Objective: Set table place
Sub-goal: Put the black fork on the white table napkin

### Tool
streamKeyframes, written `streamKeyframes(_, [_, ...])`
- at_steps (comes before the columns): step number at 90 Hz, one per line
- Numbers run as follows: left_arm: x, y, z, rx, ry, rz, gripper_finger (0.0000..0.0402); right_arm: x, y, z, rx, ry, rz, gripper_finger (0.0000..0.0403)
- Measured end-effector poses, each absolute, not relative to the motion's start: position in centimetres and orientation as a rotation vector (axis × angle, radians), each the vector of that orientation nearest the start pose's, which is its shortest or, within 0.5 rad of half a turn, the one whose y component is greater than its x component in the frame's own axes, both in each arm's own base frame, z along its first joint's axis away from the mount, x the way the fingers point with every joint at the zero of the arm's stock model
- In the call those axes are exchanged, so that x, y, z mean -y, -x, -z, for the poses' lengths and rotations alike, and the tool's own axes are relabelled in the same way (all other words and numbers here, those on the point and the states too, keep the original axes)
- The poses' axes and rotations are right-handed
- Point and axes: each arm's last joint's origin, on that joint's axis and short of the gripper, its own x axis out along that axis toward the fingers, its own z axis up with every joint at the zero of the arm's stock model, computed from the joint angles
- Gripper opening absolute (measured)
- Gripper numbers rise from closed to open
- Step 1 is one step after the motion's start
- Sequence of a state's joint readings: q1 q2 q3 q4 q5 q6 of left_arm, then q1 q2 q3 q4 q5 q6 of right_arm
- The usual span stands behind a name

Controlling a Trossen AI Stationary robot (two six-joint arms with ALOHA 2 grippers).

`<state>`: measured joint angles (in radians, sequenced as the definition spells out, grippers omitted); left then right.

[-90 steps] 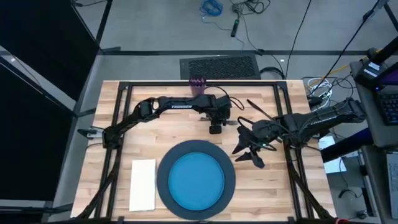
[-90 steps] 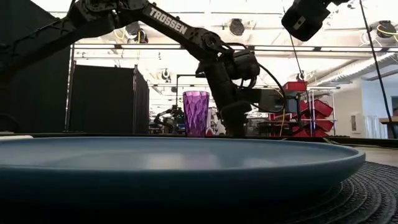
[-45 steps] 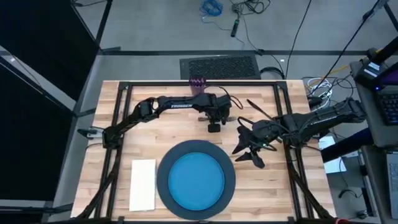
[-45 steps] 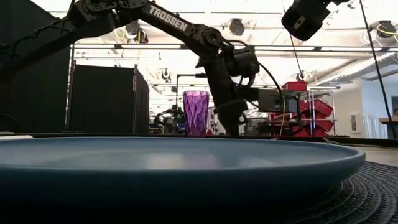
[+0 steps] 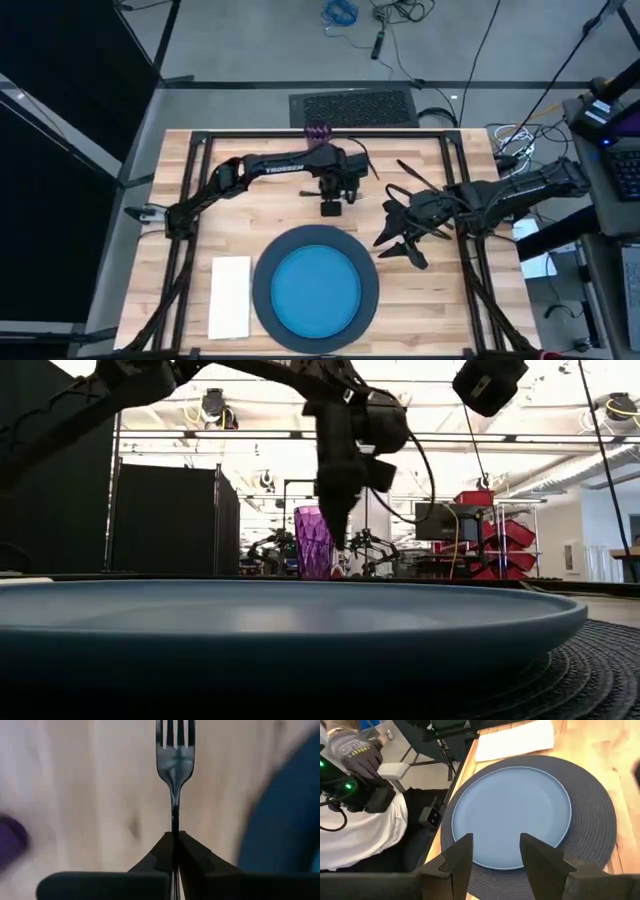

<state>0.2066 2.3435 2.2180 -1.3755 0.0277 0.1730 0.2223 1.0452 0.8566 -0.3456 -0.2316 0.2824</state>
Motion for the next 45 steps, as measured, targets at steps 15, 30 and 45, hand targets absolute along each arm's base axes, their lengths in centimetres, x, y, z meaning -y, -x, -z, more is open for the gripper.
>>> streamKeyframes(15, [-7.6, -44.2, -26.9, -1.385, -0.011, -0.034, 0.0000, -5.9, -21.2, -29.6, -0.607, -0.270, -0.377, 0.0148])
streamKeyframes(30, [-7.4, -41.9, -31.9, -1.276, 0.009, -0.106, 0.0000, -6.0, -21.1, -29.8, -0.595, -0.253, -0.387, 0.0148])
streamKeyframes(45, [-6.7, -37.6, -37.5, -1.188, 0.053, -0.189, 0.0000, -5.6, -21.0, -30.0, -0.577, -0.236, -0.386, 0.0148])
